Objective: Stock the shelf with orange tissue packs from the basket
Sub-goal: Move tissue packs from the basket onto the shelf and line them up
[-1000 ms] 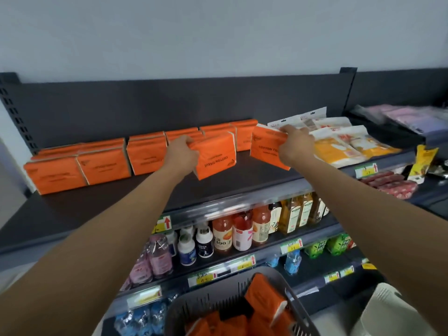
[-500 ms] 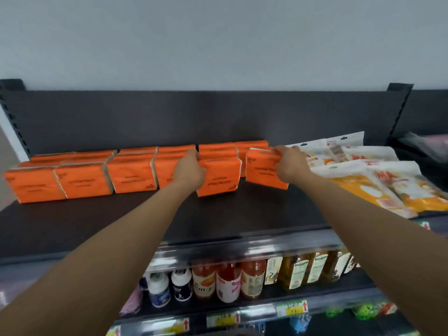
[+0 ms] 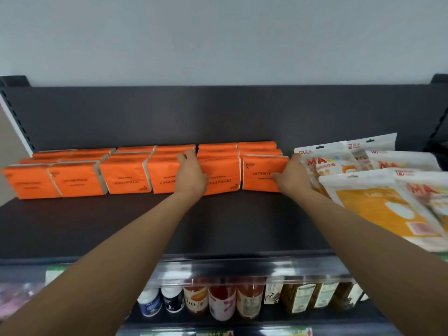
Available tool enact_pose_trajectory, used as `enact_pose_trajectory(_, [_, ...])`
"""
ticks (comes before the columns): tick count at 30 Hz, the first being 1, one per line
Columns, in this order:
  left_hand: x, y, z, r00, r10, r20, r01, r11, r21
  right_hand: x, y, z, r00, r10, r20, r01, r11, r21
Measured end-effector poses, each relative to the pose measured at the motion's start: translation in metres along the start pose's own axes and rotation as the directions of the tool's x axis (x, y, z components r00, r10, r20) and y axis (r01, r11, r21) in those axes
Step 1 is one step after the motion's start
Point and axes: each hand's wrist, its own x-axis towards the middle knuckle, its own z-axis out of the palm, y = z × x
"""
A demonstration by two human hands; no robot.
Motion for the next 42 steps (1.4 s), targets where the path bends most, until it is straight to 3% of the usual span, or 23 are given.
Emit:
enact_pose_trajectory(7, [0.005,-0.001,0.01,0.996,0.02,-0.092,-0.011,0.996,0.093,0.011,-0.002,0.02,0.999,0.04,-0.024,-0.038,0.995,0.092])
enact_pose_trajectory(17, [-0.022,-0.006,-0.007,0.994,0.113,-0.001,-0.113,0.993,0.029,-0.003,0.014,0.021,0.993,0.054,-0.107,-0.037,0.987,0.156])
enact_pose_trajectory(27, [-0.101,-0.019,-0.051,0.925,0.358,0.125,-0.343,0.93,-0.128,-0.116,-0.016,0.004,0.963,-0.266,-0.051,0.27,0.948,0.167])
enact_pose_trajectory(31, [-0.15,-0.054,-0.073,0.894,0.392,0.218,-0.369,0.919,-0.141,-0.181,-0.026,0.026,0.948,-0.317,0.012,0.307,0.925,0.223])
enact_pose_trajectory(35, [-0.198,-0.11,-0.08,0.864,0.312,0.396,-0.29,0.95,-0.117,-0.243,-0.019,0.073,0.932,-0.315,0.18,0.289,0.945,0.156])
enact_pose_trajectory(39, [-0.232,-0.183,-0.072,0.767,0.127,0.629,-0.19,0.981,0.033,-0.295,0.007,0.123,0.89,-0.197,0.411,0.194,0.98,0.049])
enact_pose_trajectory(42, [-0.251,-0.229,-0.066,0.679,0.02,0.734,-0.192,0.969,0.152,-0.326,0.025,0.151,0.808,-0.074,0.585,0.145,0.987,-0.074])
